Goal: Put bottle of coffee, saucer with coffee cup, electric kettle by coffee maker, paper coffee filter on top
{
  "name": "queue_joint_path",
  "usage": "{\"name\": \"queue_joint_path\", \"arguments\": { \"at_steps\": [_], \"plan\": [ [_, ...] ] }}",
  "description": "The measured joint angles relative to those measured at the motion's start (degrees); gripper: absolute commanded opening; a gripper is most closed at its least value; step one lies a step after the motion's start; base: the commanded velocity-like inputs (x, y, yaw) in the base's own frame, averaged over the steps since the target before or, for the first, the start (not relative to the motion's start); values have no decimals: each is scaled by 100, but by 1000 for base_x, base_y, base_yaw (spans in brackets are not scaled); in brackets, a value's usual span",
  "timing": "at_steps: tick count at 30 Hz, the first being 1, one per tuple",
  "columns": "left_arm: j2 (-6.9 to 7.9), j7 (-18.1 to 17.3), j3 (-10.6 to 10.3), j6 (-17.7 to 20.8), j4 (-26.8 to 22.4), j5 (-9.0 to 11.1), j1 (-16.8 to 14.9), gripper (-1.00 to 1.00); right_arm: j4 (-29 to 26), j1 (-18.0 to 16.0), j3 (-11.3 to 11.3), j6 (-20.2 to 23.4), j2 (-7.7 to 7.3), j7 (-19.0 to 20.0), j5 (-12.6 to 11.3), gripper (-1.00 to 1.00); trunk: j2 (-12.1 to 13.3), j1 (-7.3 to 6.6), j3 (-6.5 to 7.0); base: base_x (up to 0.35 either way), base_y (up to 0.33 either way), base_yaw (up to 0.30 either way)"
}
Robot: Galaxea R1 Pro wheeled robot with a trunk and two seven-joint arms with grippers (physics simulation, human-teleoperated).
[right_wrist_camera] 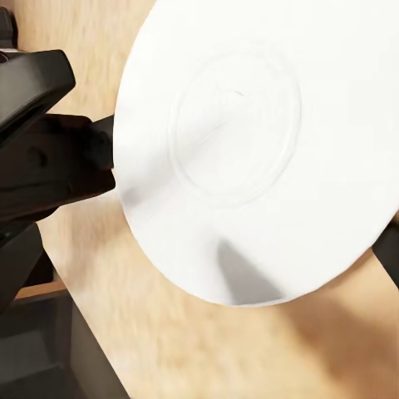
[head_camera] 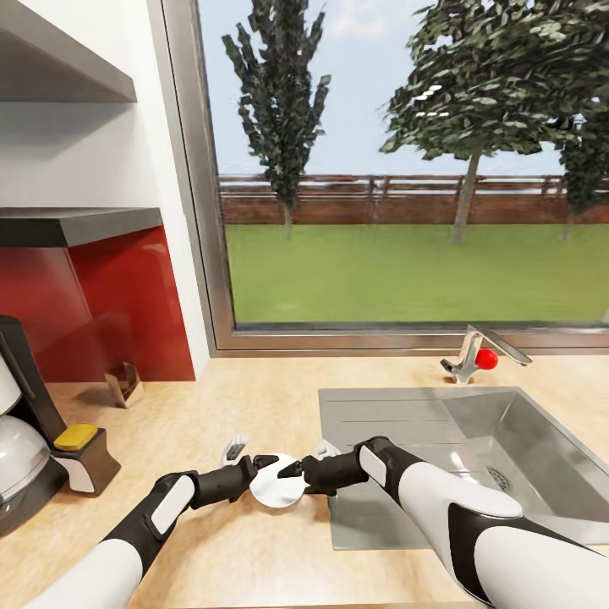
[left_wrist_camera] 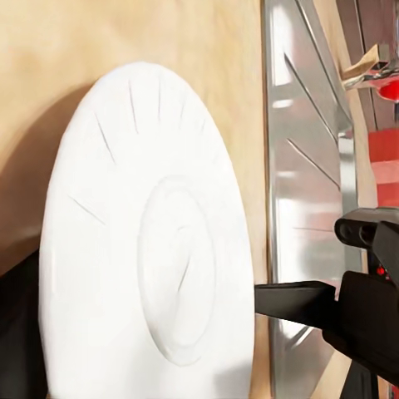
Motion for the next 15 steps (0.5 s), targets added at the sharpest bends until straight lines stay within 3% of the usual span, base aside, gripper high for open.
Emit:
{"name": "queue_joint_path", "arguments": {
  "at_steps": [7,8,12,15],
  "plan": [
    [3,-1,-7,10,-7,14,0,100,0,-2,1,-1,0,0,1,100,0,0,0,0,0,0],
    [4,0,-9,10,-9,11,0,-100,0,-1,1,-1,0,0,1,100,0,0,0,0,0,0],
    [8,10,-18,-6,-18,-61,2,-100,0,0,-6,0,0,0,-2,100,1,0,-1,0,0,0],
    [13,12,-6,32,-25,49,1,-100,-1,0,25,-17,0,1,25,100,0,0,-1,0,0,0]
  ]
}}
